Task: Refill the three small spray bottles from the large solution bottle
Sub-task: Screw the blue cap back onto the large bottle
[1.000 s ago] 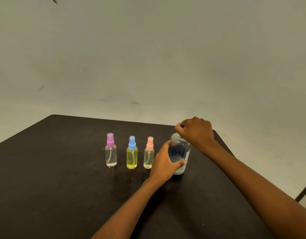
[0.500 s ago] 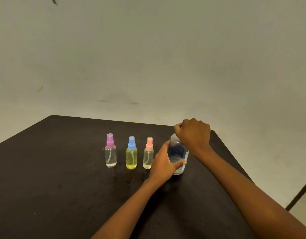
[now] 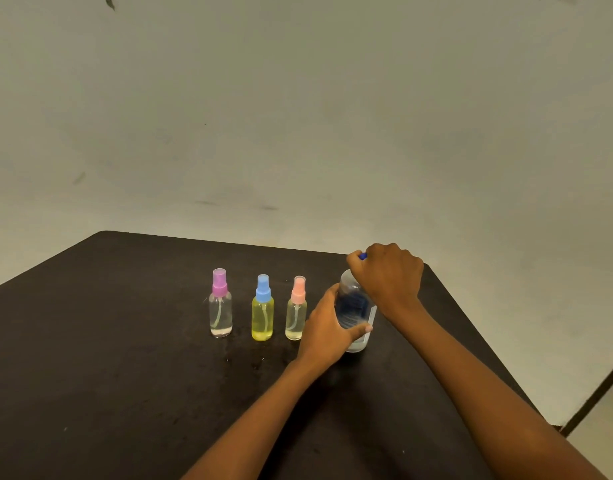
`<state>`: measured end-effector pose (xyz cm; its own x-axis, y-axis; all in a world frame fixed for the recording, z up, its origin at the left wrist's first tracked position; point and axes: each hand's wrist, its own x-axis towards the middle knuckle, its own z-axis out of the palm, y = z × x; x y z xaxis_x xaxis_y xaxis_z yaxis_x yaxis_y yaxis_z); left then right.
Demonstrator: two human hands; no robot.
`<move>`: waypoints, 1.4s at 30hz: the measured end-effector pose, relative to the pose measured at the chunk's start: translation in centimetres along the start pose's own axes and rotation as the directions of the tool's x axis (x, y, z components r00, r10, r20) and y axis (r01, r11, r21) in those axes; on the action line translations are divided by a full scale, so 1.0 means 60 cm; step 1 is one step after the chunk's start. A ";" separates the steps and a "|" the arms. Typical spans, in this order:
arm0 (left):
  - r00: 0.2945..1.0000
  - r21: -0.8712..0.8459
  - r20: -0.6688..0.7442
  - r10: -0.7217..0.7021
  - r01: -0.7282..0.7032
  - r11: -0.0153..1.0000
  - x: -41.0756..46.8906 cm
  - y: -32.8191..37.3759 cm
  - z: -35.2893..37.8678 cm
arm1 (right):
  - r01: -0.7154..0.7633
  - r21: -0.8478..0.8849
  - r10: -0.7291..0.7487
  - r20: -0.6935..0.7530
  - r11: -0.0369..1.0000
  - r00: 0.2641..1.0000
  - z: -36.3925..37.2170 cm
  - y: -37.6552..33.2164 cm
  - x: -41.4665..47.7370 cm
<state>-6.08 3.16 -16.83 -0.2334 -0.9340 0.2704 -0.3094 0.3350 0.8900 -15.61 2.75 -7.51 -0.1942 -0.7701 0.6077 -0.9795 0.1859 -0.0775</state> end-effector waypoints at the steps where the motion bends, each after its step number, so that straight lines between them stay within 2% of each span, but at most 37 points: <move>1: 1.000 0.000 -0.001 -0.002 0.002 1.000 0.000 0.000 0.000 | -0.005 0.005 0.005 0.011 1.000 1.000 0.000 0.000 -0.001; 7: 1.000 -0.005 -0.001 0.003 -0.003 1.000 0.000 -0.002 0.000 | -0.118 0.003 0.116 0.131 0.993 0.985 -0.024 0.008 -0.013; 9: 1.000 -0.010 -0.001 0.009 -0.009 1.000 0.001 -0.003 0.000 | -0.133 0.099 0.121 0.124 0.986 0.985 -0.038 0.020 -0.009; 10: 1.000 -0.006 0.002 0.013 -0.013 1.000 0.002 -0.004 0.000 | -0.123 0.219 0.098 0.121 0.968 0.988 -0.042 0.029 -0.004; 11: 1.000 0.003 0.006 0.014 -0.014 1.000 0.002 -0.004 0.000 | -0.097 0.384 0.054 0.120 0.918 0.991 -0.043 0.038 0.001; 13: 1.000 0.016 0.010 0.018 -0.018 1.000 0.002 -0.005 0.001 | -0.031 0.677 -0.076 0.128 0.736 0.989 -0.043 0.054 0.008; 15: 1.000 0.013 0.008 0.023 -0.023 1.000 0.003 -0.006 0.001 | -0.017 0.795 -0.208 0.179 0.606 0.962 -0.039 0.061 0.003; 16: 1.000 0.008 0.005 0.025 -0.025 1.000 0.004 -0.007 0.001 | -0.033 0.818 -0.243 0.209 0.574 0.947 -0.033 0.063 -0.003; 18: 1.000 0.011 0.004 0.023 -0.023 1.000 0.004 -0.008 0.003 | -0.076 0.840 -0.210 0.220 0.537 0.953 -0.021 0.063 -0.012; 21: 1.000 0.014 -0.005 0.026 -0.026 1.000 0.003 -0.008 0.003 | -0.071 0.839 -0.060 0.122 0.539 0.991 -0.003 0.057 -0.017; 25: 0.999 -0.005 -0.016 0.043 -0.043 0.999 0.001 -0.009 0.002 | -0.046 0.843 0.069 0.011 0.535 0.998 0.008 0.040 -0.030; 27: 0.999 0.002 -0.011 0.036 -0.036 0.999 0.001 -0.009 0.002 | -0.054 0.851 0.078 0.015 0.523 0.997 0.008 0.040 -0.032; 32: 0.999 0.007 -0.009 0.031 -0.031 0.999 0.000 -0.007 0.002 | -0.135 0.926 0.103 0.105 0.352 0.989 0.004 0.046 -0.040; 40: 0.999 0.004 -0.016 0.036 -0.036 0.999 -0.001 -0.005 0.001 | -0.132 0.922 0.209 0.057 0.363 0.976 0.017 0.031 -0.047; 42: 1.000 0.008 -0.003 0.027 -0.027 1.000 -0.001 -0.006 0.000 | -0.114 0.937 0.202 0.048 0.329 0.978 0.016 0.031 -0.049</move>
<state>-5.95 3.08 -17.15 -0.2385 -0.9250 0.2958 -0.3101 0.3612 0.8794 -16.90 4.77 -10.23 -0.3908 -0.7449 0.5407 -0.3504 -0.4228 -0.8357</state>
